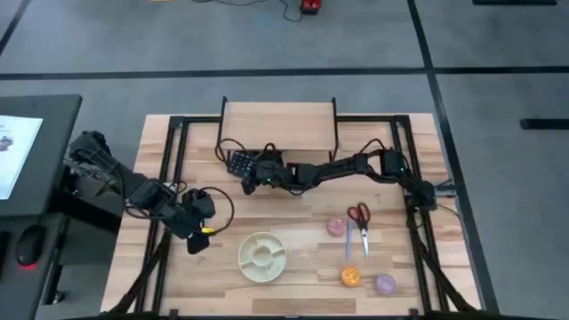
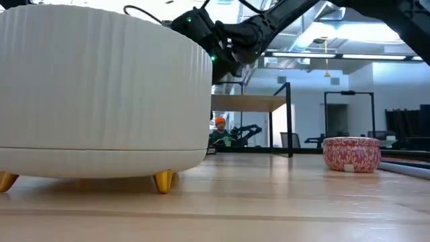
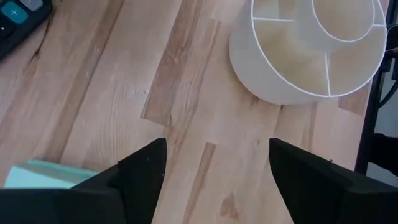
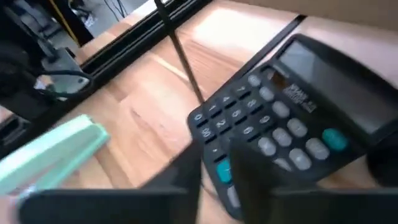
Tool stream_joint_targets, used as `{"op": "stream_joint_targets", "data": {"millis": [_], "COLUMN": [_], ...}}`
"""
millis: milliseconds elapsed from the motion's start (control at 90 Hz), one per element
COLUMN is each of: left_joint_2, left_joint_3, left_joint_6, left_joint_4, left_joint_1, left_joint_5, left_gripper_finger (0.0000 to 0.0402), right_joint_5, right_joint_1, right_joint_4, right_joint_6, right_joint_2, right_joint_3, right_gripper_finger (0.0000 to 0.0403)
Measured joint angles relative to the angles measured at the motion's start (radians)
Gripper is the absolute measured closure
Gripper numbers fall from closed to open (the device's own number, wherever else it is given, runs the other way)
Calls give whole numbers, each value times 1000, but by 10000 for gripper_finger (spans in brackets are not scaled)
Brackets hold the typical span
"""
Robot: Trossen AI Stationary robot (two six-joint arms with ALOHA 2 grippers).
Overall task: Stock shelves
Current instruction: Remove the black calculator from under the shelf
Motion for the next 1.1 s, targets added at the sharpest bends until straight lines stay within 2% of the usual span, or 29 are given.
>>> {"op": "stream_joint_targets", "data": {"millis": [144,311,589,822,1100], "left_joint_2": [0,0,0,0,0], "left_joint_3": [0,0,0,1,1], "left_joint_6": [1,1,0,-8,-11], "left_joint_4": [1,0,3,2,2], "left_joint_1": [0,0,0,0,0], "left_joint_5": [0,0,0,1,18], "left_gripper_finger": [144,144,144,144,144], "right_joint_5": [6,-53,-74,-90,-176], "right_joint_1": [-20,-33,-19,6,68], "right_joint_4": [-61,30,-25,-305,-633], "right_joint_6": [-22,-45,-81,-60,28], "right_joint_2": [2,38,162,208,136], "right_joint_3": [-1,1,137,290,324], "right_gripper_finger": [394,402,403,403,403]}}
